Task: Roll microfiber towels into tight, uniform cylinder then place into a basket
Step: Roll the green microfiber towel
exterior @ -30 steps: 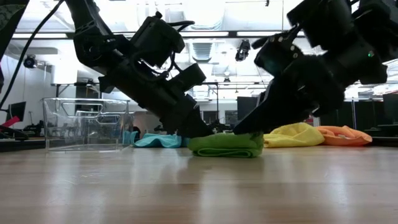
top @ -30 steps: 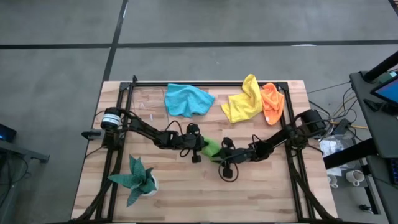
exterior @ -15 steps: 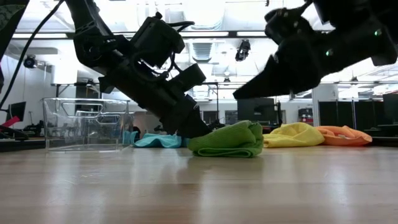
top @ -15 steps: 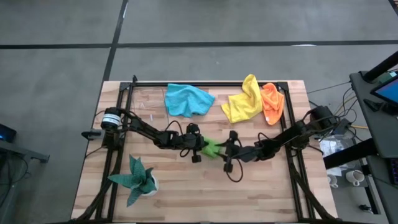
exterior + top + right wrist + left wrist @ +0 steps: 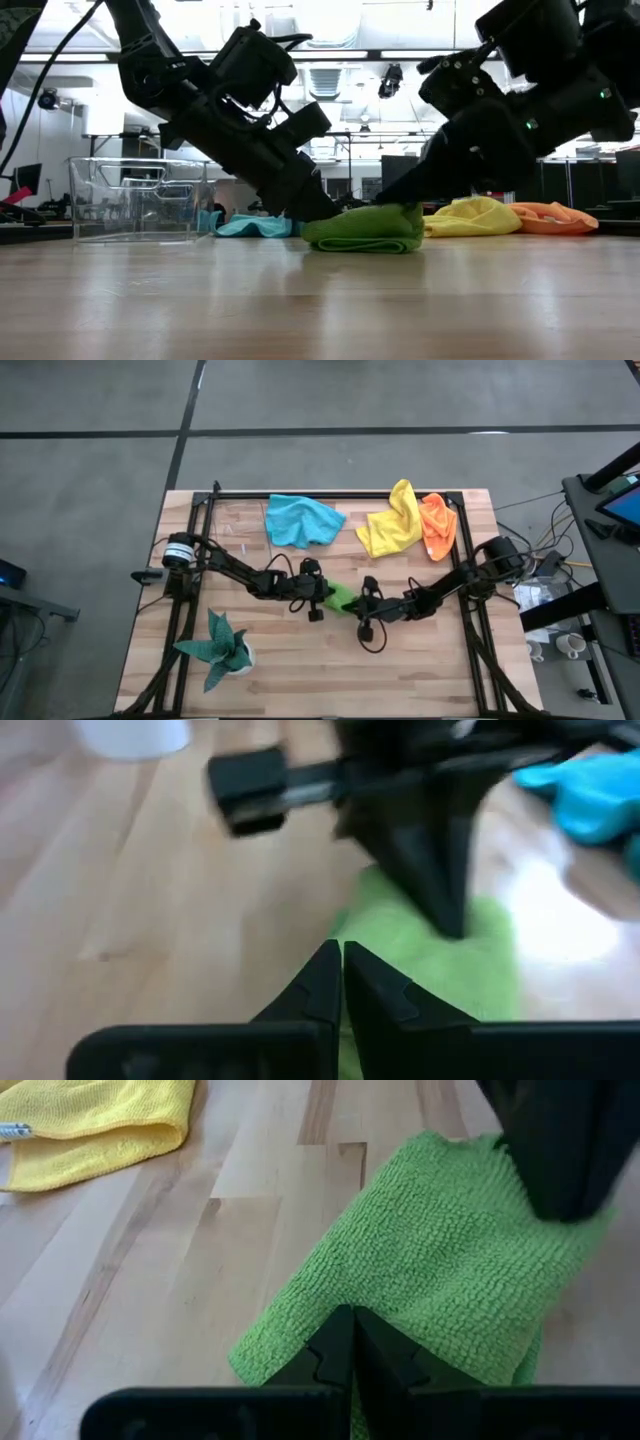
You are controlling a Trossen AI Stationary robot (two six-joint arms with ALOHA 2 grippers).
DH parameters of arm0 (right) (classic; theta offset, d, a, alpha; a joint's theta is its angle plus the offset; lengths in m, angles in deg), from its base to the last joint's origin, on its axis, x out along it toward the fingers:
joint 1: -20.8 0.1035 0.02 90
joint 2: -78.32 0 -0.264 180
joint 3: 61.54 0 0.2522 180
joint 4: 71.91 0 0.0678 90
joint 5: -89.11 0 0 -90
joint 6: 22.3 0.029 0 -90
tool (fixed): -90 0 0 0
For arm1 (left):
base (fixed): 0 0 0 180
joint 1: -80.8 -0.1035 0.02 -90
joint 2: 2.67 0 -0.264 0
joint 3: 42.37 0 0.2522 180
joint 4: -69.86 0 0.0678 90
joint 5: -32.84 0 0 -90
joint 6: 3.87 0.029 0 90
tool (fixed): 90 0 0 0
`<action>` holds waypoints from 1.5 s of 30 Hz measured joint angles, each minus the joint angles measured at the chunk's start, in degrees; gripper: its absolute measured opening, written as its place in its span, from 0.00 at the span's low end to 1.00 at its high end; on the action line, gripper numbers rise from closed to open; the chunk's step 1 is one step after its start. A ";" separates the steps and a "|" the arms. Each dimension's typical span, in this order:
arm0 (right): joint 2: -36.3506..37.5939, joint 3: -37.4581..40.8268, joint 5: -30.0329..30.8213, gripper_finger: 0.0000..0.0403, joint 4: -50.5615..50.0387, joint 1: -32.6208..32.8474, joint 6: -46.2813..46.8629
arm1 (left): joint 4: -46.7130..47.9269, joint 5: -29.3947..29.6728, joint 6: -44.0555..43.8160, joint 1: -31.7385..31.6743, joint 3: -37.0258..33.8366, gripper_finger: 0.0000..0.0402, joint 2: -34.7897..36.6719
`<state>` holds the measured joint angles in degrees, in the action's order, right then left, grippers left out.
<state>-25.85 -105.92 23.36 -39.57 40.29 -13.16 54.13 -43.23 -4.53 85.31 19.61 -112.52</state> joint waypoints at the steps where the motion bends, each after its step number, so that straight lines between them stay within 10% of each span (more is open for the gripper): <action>1: -0.40 0.00 -0.24 0.02 -0.28 0.00 0.00 | 0.12 0.00 0.04 0.00 0.00 0.00 0.26; 45: -4.15 -1.01 -0.26 0.02 -0.12 -0.40 0.88 | -3.69 -0.13 5.43 3.17 1.57 0.00 -4.06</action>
<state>-30.00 -106.92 23.10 -39.69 39.89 -12.28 50.44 -43.36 0.90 88.49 21.18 -116.58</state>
